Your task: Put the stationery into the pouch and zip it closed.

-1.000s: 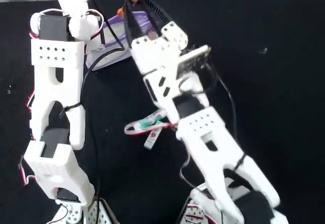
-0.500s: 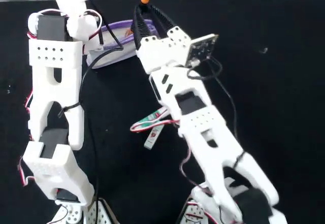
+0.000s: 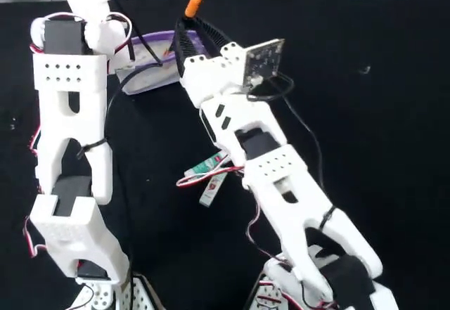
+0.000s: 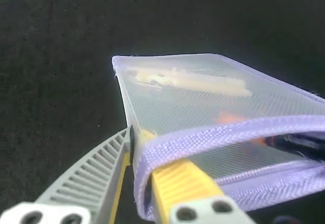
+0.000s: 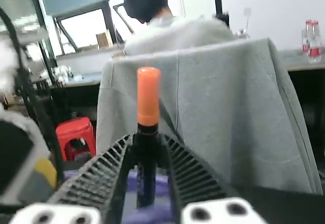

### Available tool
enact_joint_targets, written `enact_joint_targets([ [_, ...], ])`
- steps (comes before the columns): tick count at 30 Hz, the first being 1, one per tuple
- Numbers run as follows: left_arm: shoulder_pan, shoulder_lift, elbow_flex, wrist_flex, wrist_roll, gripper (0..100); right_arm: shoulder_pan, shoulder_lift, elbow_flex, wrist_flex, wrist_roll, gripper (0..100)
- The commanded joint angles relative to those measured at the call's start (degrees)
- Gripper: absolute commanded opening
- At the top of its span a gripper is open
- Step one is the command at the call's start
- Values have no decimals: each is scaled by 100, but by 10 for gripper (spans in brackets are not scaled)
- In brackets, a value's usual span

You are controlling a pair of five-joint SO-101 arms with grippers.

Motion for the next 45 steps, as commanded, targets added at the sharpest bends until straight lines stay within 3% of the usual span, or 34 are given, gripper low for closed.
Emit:
enact_joint_targets([
  [1,-136,123,-66,-70,70,28,-62,22,-365,9,-44,191],
  [4,-127,105,-66,-97,70,28,-62,4,-391,18,-9,253],
  [9,-145,105,-75,-114,193,28,-62,-338,-374,176,0,254],
  [12,-154,141,-242,-132,185,28,-26,-945,-549,958,0,254],
  [17,-593,149,-558,-105,158,28,316,-2255,-1209,3095,141,254],
  [24,-1297,158,-813,-141,141,28,369,-3301,-1719,5960,1960,254],
  [30,-1446,167,-752,-352,44,28,360,-3354,-875,7754,3376,254],
  [34,-1455,167,-778,-448,35,28,352,-3336,207,7798,4185,254],
  [39,-1490,264,-760,-642,26,28,-246,-3319,1552,7270,4958,254],
  [45,-1798,615,-910,-958,18,28,-765,-3055,2018,6927,5090,253],
])
